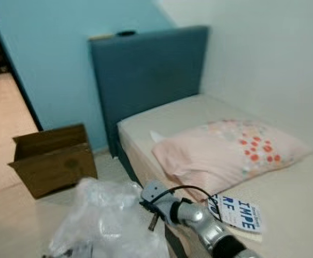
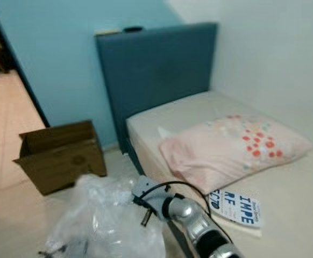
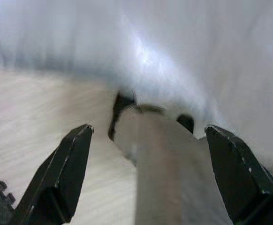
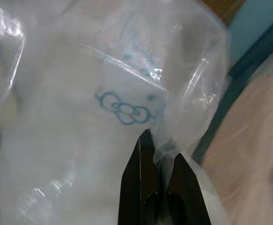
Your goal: Clean up the room
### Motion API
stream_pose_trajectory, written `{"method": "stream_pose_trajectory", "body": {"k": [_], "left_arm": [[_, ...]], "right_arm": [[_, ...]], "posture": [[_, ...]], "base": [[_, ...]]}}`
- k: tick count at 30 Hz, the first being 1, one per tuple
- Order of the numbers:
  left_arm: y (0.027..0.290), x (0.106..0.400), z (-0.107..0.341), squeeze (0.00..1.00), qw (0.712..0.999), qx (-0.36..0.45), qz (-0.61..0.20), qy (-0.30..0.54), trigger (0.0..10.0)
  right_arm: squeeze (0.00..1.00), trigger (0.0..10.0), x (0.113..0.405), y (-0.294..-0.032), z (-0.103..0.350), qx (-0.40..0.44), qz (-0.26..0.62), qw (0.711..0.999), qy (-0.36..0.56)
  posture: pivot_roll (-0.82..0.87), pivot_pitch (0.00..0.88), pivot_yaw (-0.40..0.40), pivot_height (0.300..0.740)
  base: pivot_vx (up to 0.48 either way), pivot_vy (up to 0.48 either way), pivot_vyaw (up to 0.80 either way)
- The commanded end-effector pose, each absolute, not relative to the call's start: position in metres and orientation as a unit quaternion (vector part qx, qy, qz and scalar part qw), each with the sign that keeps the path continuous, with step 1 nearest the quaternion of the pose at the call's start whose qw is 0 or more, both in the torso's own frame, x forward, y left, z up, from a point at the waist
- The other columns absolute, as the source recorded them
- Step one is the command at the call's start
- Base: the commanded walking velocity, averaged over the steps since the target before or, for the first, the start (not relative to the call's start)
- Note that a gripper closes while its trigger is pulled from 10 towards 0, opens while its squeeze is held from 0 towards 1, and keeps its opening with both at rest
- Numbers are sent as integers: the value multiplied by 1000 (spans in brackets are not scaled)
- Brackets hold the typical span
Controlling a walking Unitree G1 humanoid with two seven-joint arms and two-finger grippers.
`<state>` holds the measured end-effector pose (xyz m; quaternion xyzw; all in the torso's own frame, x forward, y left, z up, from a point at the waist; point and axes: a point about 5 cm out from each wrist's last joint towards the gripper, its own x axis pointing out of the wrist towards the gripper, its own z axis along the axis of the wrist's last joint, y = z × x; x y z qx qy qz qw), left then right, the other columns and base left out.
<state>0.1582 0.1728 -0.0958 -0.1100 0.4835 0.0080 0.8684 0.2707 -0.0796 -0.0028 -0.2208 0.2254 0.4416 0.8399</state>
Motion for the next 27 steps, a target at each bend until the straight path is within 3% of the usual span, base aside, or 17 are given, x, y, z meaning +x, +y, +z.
{"method": "stream_pose_trajectory", "body": {"k": [1, 5, 8, 13, 18, 27], "left_arm": [[173, 152, -98, 0, 864, -104, 6, 493, 10000], [173, 151, -99, 0, 863, -102, 5, 494, 10000], [173, 151, -99, 0, 863, -98, 1, 495, 10000], [174, 151, -99, 0, 864, -91, -5, 496, 10000], [173, 154, -97, 0, 866, -92, -15, 491, 10000], [173, 157, -96, 0, 867, -73, -29, 492, 10000]], "right_arm": [[0, 10000, 261, -98, -21, -223, 404, 841, 284], [0, 10000, 245, -122, -41, -223, 357, 838, 347], [0, 10000, 218, -157, -64, -200, 277, 837, 427], [0, 10000, 192, -176, -78, -149, 213, 840, 476], [0, 10000, 175, -183, -87, -98, 157, 846, 500], [0, 10000, 176, -180, -87, -89, 147, 853, 493]], "posture": [[-63, 0, -33, 736], [-59, 0, -31, 736], [-58, 0, -27, 736], [-55, 0, -21, 736], [-56, 0, -14, 736], [-73, 0, 3, 736]], "base": [[0, 0, 800], [0, 0, 800], [0, 0, 800], [0, 0, 800], [0, 0, 800], [55, 0, 800]]}}
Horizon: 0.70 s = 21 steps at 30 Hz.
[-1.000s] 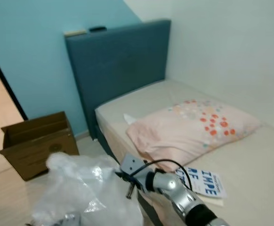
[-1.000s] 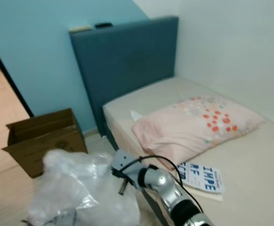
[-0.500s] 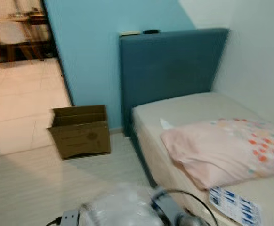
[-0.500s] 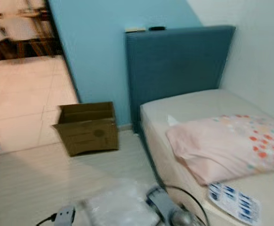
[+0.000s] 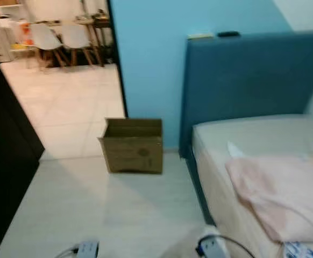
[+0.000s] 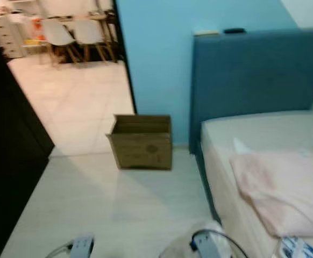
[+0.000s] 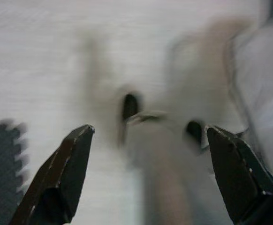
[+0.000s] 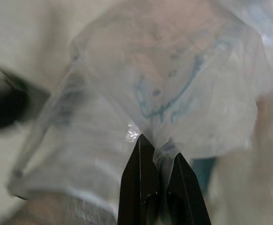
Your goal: Clean up the room
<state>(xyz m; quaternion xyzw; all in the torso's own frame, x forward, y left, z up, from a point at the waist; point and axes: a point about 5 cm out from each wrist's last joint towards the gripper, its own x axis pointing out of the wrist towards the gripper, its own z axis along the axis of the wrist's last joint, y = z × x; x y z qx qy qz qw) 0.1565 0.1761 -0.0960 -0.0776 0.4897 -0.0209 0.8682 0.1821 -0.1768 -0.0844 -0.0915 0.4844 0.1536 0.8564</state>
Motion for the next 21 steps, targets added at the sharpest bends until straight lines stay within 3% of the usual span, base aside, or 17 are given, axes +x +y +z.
{"method": "stream_pose_trajectory", "body": {"k": [1, 17, 21], "left_arm": [[173, 157, -96, 0, 867, -73, -30, 491, 10000], [167, 158, -96, 0, 868, -77, -38, 490, 10000], [167, 158, -96, 0, 867, -77, -39, 490, 10000]], "right_arm": [[0, 10000, 177, -180, -87, -82, 142, 856, 491], [0, 10000, 180, -182, -85, -90, 136, 857, 489], [0, 10000, 197, -177, -77, -63, 128, 878, 456]], "posture": [[-72, 0, 3, 736], [-71, 0, -3, 736], [-69, 0, 1, 736]], "base": [[259, 0, 0], [359, 0, 0], [480, 0, 0]]}}
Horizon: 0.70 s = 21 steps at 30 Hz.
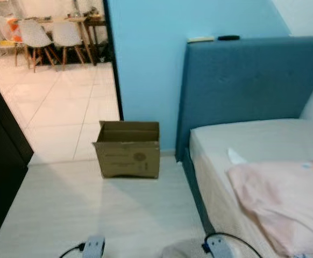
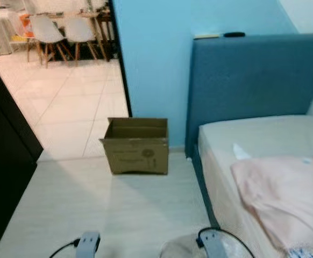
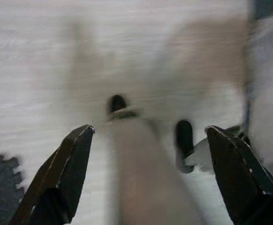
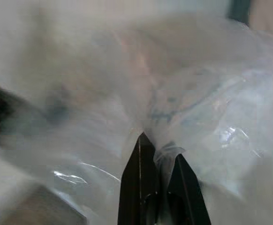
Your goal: Clean up the room
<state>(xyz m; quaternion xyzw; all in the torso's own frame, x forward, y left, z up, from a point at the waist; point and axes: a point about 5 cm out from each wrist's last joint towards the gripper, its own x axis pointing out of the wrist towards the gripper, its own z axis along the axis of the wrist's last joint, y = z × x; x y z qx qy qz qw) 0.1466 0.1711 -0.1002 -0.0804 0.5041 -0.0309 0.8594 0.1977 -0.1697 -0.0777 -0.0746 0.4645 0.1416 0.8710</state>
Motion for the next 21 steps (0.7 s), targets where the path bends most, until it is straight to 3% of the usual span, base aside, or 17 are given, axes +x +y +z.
{"method": "stream_pose_trajectory", "body": {"k": [1, 11, 21], "left_arm": [[167, 158, -96, 0, 867, -77, -39, 490, 10000], [166, 159, -96, 0, 867, -74, -47, 490, 10000], [163, 161, -95, 0, 868, -76, -51, 488, 10000]], "right_arm": [[0, 10000, 197, -177, -77, -63, 128, 878, 456], [0, 10000, 245, -163, -47, -49, 130, 922, 362], [0, 10000, 276, -157, -21, -51, 141, 944, 294]], "posture": [[-69, 0, 1, 736], [-83, 0, 12, 736], [-84, 0, 5, 736]], "base": [[480, 0, 0], [480, 0, 0], [480, 0, 0]]}}
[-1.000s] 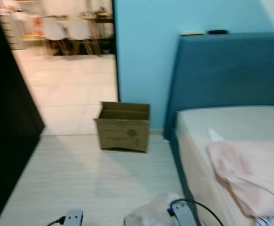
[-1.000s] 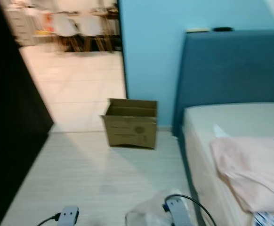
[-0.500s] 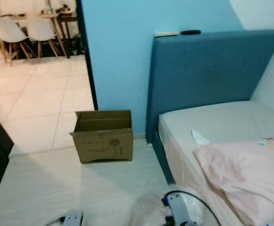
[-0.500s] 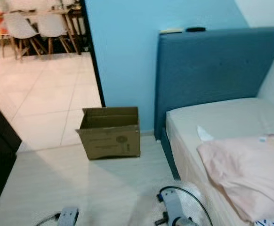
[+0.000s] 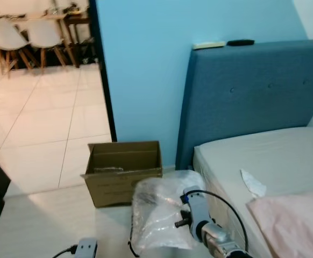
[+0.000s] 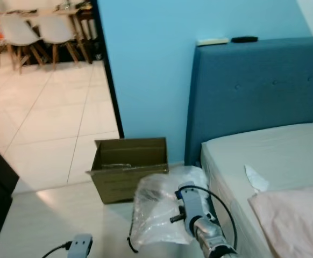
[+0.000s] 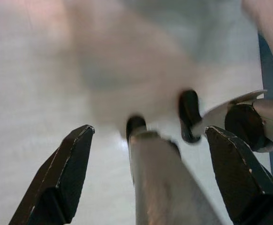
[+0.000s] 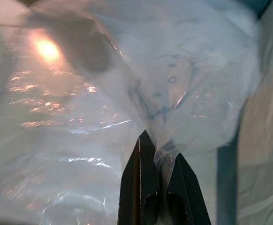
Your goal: Clean up the room
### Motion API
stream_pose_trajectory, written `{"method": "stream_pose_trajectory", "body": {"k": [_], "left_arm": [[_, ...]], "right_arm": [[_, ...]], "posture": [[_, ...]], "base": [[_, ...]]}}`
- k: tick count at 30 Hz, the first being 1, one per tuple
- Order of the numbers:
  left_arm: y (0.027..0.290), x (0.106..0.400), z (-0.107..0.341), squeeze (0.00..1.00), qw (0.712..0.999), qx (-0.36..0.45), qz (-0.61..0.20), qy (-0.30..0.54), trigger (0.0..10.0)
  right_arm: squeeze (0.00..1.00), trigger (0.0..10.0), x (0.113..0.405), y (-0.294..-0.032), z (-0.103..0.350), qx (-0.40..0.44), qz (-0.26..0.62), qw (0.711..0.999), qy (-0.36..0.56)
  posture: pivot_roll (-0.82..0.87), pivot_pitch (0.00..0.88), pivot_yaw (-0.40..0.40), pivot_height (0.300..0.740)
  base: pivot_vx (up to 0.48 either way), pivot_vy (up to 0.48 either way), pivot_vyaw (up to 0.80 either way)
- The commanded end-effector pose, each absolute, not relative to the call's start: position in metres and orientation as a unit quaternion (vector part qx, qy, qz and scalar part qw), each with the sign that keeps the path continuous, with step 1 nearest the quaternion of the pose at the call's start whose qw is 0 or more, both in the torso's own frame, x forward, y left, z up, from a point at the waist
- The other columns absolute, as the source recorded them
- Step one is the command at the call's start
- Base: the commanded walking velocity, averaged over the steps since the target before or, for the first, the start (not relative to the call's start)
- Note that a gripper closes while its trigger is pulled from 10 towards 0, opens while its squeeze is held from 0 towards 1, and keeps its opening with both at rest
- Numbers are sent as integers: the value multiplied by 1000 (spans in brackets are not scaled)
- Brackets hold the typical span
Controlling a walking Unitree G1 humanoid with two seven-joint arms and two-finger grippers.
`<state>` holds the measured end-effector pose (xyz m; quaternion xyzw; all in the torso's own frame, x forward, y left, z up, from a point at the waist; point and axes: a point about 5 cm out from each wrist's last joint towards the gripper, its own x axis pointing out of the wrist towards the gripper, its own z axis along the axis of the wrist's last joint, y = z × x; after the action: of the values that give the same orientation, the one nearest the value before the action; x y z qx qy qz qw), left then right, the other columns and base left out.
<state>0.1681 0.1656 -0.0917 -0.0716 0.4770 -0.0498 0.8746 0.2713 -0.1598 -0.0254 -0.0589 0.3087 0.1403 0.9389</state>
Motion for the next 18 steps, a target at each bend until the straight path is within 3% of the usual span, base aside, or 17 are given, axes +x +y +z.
{"method": "stream_pose_trajectory", "body": {"k": [1, 12, 18], "left_arm": [[163, 160, -95, 0, 868, -77, -51, 488, 10000], [159, 158, -96, 0, 867, -84, -50, 489, 10000], [159, 155, -98, 0, 863, -96, -28, 495, 10000]], "right_arm": [[0, 10000, 282, -156, -15, -51, 142, 948, 280], [0, 10000, 327, -134, 40, -35, 192, 970, 144], [0, 10000, 341, -107, 72, 6, 278, 958, 74]], "posture": [[-86, 0, 2, 736], [-79, 0, -17, 736], [-80, 0, -27, 736]], "base": [[480, 0, 0], [480, 0, 0], [314, 0, 0]]}}
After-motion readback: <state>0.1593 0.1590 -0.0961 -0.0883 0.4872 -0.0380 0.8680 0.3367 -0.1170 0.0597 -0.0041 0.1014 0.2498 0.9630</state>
